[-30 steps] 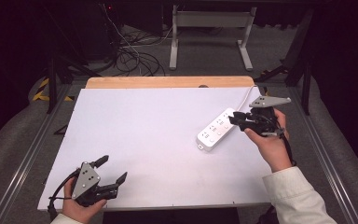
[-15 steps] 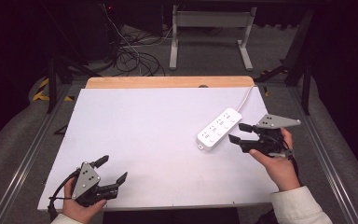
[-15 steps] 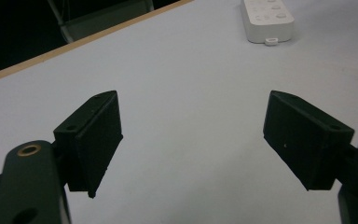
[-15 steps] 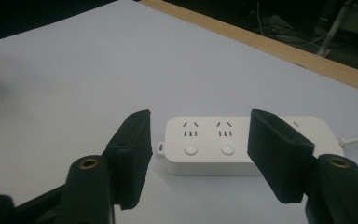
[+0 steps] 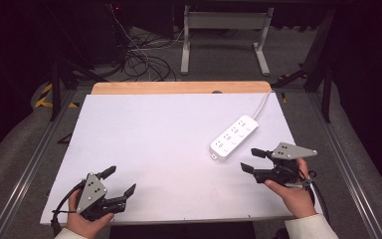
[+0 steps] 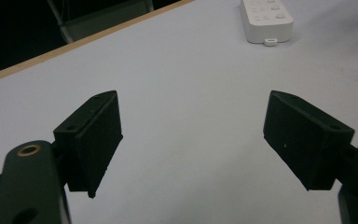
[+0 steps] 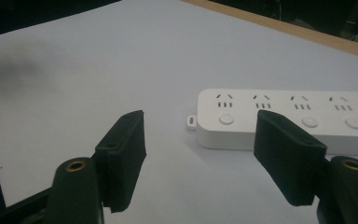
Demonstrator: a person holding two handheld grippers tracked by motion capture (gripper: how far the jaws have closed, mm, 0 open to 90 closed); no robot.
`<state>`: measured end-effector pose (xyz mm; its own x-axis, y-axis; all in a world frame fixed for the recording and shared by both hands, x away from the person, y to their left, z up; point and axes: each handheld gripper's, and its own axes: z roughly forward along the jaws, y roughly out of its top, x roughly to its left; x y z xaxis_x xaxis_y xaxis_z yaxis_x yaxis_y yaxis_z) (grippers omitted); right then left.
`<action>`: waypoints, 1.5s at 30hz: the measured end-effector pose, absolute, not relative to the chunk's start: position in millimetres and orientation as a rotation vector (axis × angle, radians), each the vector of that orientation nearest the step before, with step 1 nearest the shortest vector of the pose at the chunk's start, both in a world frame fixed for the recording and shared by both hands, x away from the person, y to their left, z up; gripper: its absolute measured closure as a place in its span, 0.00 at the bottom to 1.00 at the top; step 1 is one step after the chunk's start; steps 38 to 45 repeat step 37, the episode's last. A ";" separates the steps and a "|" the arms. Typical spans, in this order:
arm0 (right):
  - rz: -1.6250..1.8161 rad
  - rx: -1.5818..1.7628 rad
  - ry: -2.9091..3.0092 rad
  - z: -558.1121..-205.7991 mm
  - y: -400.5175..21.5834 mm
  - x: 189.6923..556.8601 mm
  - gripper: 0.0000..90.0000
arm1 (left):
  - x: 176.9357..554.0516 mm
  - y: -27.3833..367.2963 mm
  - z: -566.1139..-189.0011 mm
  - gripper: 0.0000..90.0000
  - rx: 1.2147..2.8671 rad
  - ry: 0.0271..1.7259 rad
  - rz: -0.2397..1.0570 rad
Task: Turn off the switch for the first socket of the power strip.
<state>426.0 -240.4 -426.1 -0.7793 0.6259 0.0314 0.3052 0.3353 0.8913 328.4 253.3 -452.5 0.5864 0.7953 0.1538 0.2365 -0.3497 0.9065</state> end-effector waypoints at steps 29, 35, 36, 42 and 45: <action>1.339 0.771 2.344 -481.8 -235.3 404.6 0.21 | 332.4 255.4 -455.5 0.20 1.908 0.838 0.742; 1.348 0.809 2.344 -483.5 -237.0 406.1 0.21 | 334.4 256.0 -456.7 0.19 1.915 0.842 0.721; 1.361 0.814 2.343 -482.8 -237.5 406.1 0.21 | 334.8 256.2 -457.0 0.19 1.908 0.850 0.715; 1.371 0.817 2.342 -482.4 -237.9 406.2 0.21 | 335.4 257.0 -457.1 0.19 1.907 0.853 0.708; 1.371 0.817 2.342 -482.4 -237.9 406.2 0.21 | 335.4 257.0 -457.1 0.19 1.907 0.853 0.708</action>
